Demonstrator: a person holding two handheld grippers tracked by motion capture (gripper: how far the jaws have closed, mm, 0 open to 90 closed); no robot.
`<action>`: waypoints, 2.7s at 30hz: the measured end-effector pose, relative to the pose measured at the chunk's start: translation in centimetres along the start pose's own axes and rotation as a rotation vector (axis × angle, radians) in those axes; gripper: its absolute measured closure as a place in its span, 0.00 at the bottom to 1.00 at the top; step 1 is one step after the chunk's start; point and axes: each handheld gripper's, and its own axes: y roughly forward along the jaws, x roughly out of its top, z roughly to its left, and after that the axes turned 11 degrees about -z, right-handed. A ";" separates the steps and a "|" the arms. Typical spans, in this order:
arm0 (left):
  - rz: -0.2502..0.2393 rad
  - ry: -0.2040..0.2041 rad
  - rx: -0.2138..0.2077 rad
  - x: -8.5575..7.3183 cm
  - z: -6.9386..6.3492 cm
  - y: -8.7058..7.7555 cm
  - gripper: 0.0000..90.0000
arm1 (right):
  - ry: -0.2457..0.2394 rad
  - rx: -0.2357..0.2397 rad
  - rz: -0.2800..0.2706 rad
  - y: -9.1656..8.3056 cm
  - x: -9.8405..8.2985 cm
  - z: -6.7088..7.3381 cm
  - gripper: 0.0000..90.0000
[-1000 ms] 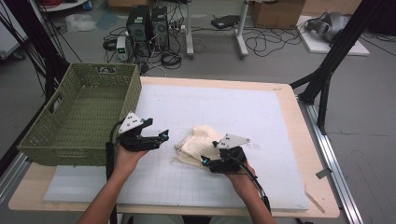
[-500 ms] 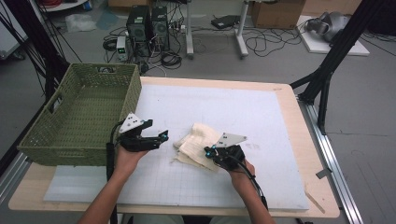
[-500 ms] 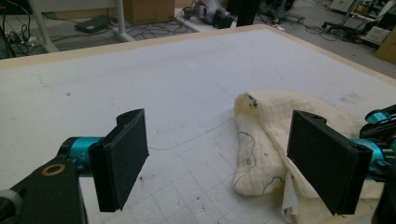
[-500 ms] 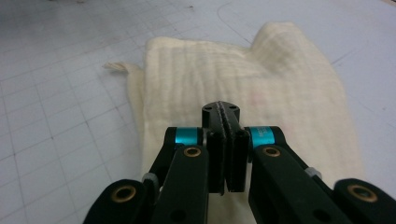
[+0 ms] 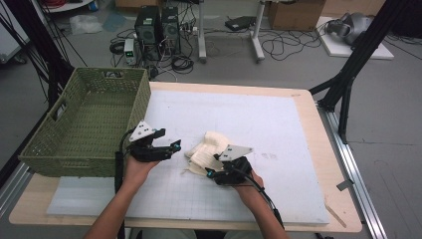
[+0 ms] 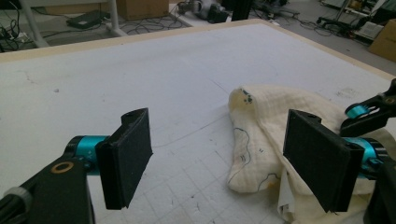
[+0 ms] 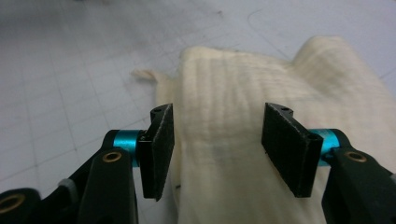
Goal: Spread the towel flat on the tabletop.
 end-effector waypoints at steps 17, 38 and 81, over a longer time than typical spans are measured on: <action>0.023 -0.002 -0.018 -0.2 -0.1 0.2 0.28 | 0.146 -0.076 -0.121 -4.1 0.3 -2.7 0.97; 0.085 0.017 -0.106 -0.9 -1.1 1.4 0.34 | 0.346 -0.531 -0.018 -9.7 -4.8 -10.4 0.97; 0.335 0.233 -0.152 -2.5 -6.0 13.8 0.96 | 0.243 -0.404 -0.077 -11.8 -5.3 -6.6 0.58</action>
